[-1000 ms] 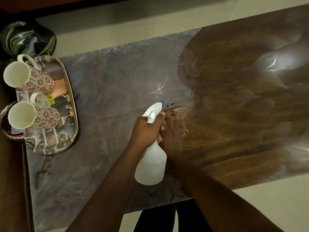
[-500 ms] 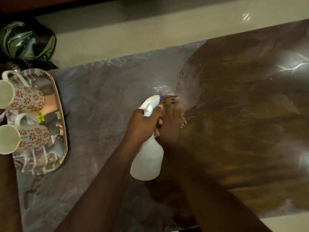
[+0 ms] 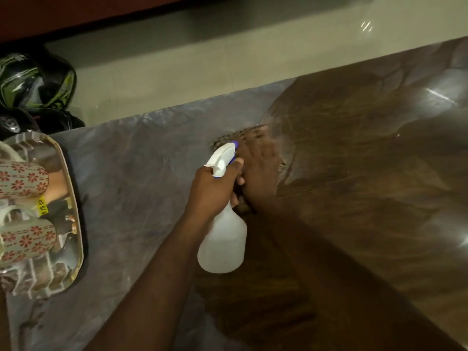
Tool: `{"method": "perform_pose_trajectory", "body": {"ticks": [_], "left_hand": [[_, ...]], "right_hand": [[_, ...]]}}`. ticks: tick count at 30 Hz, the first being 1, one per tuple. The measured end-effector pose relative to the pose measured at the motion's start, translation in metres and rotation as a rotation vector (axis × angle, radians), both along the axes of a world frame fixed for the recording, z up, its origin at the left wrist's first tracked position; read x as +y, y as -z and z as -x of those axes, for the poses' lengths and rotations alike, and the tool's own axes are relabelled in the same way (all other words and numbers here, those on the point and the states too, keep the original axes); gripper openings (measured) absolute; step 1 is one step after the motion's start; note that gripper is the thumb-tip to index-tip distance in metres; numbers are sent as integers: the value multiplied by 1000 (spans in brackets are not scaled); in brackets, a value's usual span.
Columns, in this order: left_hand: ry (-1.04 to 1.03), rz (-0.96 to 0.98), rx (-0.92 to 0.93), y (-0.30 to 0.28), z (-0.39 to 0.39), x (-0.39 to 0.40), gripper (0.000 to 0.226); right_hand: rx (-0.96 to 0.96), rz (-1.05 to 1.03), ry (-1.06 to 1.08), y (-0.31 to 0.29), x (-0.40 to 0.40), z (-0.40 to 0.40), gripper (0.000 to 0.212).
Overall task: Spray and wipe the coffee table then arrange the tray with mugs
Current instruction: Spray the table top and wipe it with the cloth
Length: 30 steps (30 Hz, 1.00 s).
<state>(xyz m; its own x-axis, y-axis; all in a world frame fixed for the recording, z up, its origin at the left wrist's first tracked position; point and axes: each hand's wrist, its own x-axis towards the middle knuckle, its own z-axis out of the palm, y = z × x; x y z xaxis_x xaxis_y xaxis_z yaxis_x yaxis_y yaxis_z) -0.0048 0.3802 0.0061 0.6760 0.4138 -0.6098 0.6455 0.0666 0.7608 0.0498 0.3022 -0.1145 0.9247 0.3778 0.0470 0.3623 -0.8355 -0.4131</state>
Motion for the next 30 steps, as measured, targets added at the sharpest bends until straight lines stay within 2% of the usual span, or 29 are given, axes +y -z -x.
{"method": "perform_pose_trajectory", "body": {"ticks": [2, 3, 4, 6, 8, 10, 12, 13, 15, 17, 19, 20, 22, 24, 25, 27, 28, 30], "left_hand": [[-9, -31, -17, -3, -9, 1, 18], [-9, -35, -16, -2, -12, 3, 16], [-9, -28, -1, -2, -15, 6, 13], [-10, -8, 48, -1, -18, 12, 18], [-67, -15, 41, 1, -19, 14, 14], [-122, -60, 16, 4, -18, 15, 13], [-137, -74, 9, 6, -18, 12, 15], [-139, -70, 12, 7, -18, 10, 16], [-134, -71, 20, 7, -18, 7, 23], [-109, -74, 14, 6, -17, 7, 31], [-109, -67, 20, 4, -13, 12, 31], [-114, -73, 26, 2, -12, 15, 30], [-154, -84, 33, 2, -7, 24, 28], [-205, -58, 22, 2, -3, 29, 21], [-219, -47, 18, 1, -1, 31, 22], [-228, -68, 19, -1, 4, 34, 34], [-239, -99, 28, 0, 8, 35, 31], [-263, -160, 51, 5, 15, 37, 11]], "right_hand": [[-60, 47, -441, 3, -20, 9, 49], [-101, 68, -584, 6, -38, -2, 48], [-126, 85, -632, 8, -55, -16, 48], [-111, 144, -474, 9, -79, -48, 52], [-62, 154, -168, 4, -81, -84, 53], [-59, 119, 51, -3, -60, -116, 51], [-31, 114, 155, -1, -22, -131, 50], [-10, 129, 123, 0, -1, -128, 50], [-6, 130, -146, 5, 22, -106, 54], [-53, 86, -535, 9, 5, -80, 50], [-85, 75, -710, 6, -37, -76, 50], [-83, 87, -655, 3, -57, -81, 51], [-75, 124, -341, 1, -74, -100, 51], [-64, 135, -9, -2, -57, -120, 49], [-65, 138, 89, -3, -38, -125, 50], [-34, 141, 107, 0, 10, -126, 49], [-35, 124, 27, 3, 34, -119, 47], [-89, 95, -249, 9, 71, -93, 44]]}}
